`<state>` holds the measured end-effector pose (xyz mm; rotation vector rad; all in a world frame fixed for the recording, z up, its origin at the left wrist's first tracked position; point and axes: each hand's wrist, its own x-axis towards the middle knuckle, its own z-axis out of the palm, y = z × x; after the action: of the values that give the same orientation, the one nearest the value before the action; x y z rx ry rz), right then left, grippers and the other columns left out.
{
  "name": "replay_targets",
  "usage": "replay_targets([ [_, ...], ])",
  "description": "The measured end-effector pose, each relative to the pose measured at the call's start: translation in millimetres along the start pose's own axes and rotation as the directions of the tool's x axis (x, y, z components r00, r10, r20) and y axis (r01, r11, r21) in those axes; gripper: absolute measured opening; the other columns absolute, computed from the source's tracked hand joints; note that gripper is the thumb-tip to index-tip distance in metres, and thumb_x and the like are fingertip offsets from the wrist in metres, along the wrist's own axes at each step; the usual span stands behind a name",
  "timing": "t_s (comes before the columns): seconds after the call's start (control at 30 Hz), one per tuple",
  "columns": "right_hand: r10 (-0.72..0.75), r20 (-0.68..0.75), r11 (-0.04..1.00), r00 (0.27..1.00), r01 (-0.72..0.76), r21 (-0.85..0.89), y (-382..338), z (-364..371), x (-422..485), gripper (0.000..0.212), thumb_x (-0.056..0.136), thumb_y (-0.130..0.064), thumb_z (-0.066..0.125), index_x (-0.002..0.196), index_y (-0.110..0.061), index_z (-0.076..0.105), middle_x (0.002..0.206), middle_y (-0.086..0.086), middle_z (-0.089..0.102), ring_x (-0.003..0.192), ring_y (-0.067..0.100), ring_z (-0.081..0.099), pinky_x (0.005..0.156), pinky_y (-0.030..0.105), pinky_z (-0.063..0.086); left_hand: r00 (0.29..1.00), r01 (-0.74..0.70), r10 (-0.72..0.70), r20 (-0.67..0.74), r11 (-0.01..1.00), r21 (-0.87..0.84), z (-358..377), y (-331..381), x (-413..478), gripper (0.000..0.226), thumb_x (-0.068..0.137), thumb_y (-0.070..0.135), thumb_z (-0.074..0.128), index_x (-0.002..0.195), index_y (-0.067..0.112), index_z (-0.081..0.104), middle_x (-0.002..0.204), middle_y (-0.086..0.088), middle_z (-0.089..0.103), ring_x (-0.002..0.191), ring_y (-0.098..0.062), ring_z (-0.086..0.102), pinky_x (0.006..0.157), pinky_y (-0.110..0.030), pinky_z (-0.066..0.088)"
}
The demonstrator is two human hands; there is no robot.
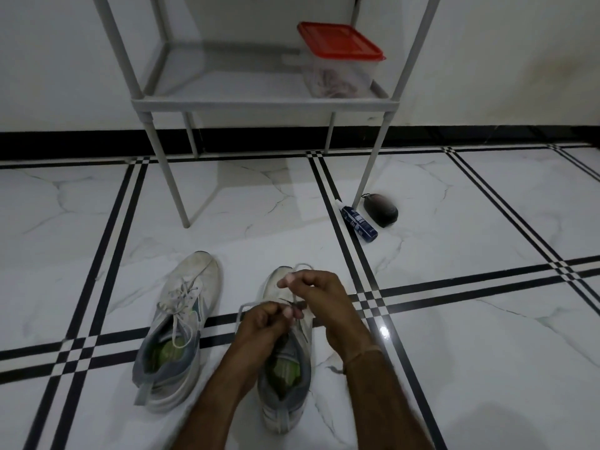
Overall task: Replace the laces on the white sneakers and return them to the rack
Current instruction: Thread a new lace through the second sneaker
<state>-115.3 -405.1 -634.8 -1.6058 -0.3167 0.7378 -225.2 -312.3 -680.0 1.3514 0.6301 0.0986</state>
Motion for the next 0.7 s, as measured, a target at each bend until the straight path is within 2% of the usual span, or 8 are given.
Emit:
replay_targets([
  [0.07,0.039,-0.014,0.999,0.999,-0.039,-0.002,1,0,7,0.019,0.099,-0.015,0.064,0.100,-0.001,0.077,0.080,-0.006,0.071,0.058,0.002,0.057,0.055,0.019,0.045,1.000,0.018,-0.018,-0.009,1.000,0.000,-1,6,4,0.018,0.099,0.019,0.062,0.098,0.014,0.079,0.099,-0.004,0.078,0.101,-0.026,0.071,0.090,-0.037,0.057],
  [0.2,0.140,-0.135,0.978,0.981,-0.116,0.172,10,-12,12,0.020,0.098,-0.025,0.065,0.105,-0.008,0.074,0.093,0.005,0.077,0.059,0.007,0.053,0.055,0.020,0.040,0.987,-0.036,0.033,-0.157,0.999,-0.019,0,12,10,0.007,0.091,0.005,0.071,0.091,0.004,0.078,0.086,-0.014,0.078,0.083,-0.026,0.073,0.072,-0.028,0.059],
  [0.33,0.148,-0.104,0.988,0.984,-0.150,-0.017,18,-19,10,0.037,0.096,-0.039,0.067,0.125,-0.017,0.063,0.116,0.005,0.068,0.075,0.009,0.068,0.064,0.029,0.055,0.969,-0.023,-0.004,-0.248,0.994,-0.105,4,19,13,0.014,0.086,0.002,0.075,0.093,-0.004,0.065,0.083,-0.023,0.075,0.062,-0.022,0.070,0.059,-0.024,0.058],
  [0.37,0.133,-0.105,0.990,0.986,-0.138,-0.040,22,-19,5,0.034,0.095,-0.038,0.069,0.121,-0.016,0.064,0.114,0.004,0.068,0.077,0.007,0.067,0.068,0.029,0.058,0.966,-0.023,-0.010,-0.259,0.992,-0.122,5,21,14,0.015,0.086,0.003,0.076,0.092,-0.004,0.064,0.082,-0.023,0.075,0.062,-0.024,0.069,0.060,-0.026,0.058],
  [0.43,0.108,0.001,0.992,0.994,-0.108,-0.060,33,-13,-9,0.023,0.094,-0.023,0.072,0.114,-0.011,0.070,0.100,0.000,0.072,0.076,0.000,0.066,0.064,0.016,0.053,0.963,-0.045,0.019,-0.269,0.995,-0.090,4,21,16,0.014,0.085,0.004,0.077,0.088,-0.002,0.065,0.078,-0.019,0.075,0.066,-0.027,0.069,0.062,-0.029,0.059],
  [0.53,0.109,0.080,0.988,0.991,-0.100,-0.117,57,-4,-19,0.021,0.086,-0.004,0.078,0.106,-0.007,0.073,0.093,0.010,0.073,0.088,0.018,0.071,0.072,0.020,0.057,0.944,-0.149,0.196,-0.267,0.971,0.187,-4,11,23,0.010,0.085,0.007,0.077,0.080,0.011,0.070,0.071,-0.004,0.074,0.067,-0.024,0.071,0.069,-0.034,0.059],
  [0.6,0.106,0.015,0.992,0.994,-0.105,-0.068,62,-5,-18,0.025,0.082,0.003,0.078,0.104,-0.006,0.069,0.089,0.017,0.071,0.087,0.025,0.072,0.077,0.026,0.060,0.934,-0.227,0.330,-0.140,0.847,0.482,-13,3,27,0.016,0.085,0.014,0.075,0.073,0.024,0.071,0.068,0.009,0.072,0.065,-0.009,0.068,0.067,-0.029,0.056],
  [0.7,0.080,-0.056,0.997,0.995,-0.080,-0.010,65,-6,-17,0.025,0.081,0.007,0.077,0.096,-0.003,0.060,0.078,0.010,0.067,0.079,0.018,0.069,0.077,0.027,0.059,0.962,-0.246,0.268,0.055,0.758,0.604,-27,-3,28,0.022,0.087,0.030,0.068,0.066,0.035,0.070,0.063,0.019,0.068,0.065,-0.001,0.064,0.064,-0.023,0.047],
])
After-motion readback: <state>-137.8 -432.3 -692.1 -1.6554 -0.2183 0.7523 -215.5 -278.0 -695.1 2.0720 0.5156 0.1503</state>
